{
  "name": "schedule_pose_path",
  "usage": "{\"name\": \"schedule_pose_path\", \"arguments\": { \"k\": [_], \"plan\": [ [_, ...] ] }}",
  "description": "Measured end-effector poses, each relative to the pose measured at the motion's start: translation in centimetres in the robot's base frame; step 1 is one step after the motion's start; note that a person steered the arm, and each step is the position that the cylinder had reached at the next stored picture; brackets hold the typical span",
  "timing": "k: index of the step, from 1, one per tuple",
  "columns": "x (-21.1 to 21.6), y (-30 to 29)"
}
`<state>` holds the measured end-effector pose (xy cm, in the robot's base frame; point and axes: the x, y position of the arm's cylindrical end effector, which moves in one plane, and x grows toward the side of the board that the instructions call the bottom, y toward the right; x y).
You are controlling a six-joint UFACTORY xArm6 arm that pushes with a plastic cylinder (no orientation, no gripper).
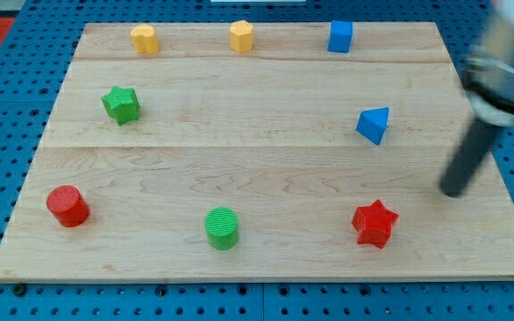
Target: Keep red blocks and green circle in a diagonal line
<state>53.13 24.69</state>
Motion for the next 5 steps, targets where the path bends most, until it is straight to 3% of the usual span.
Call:
{"name": "schedule_pose_path", "arguments": {
  "k": [1, 2, 3, 4, 5],
  "plan": [
    [3.4, -6.4],
    [3.4, -17.3],
    [3.4, -24.0],
    [4.2, -20.7],
    [5.6, -22.3]
  ]
}}
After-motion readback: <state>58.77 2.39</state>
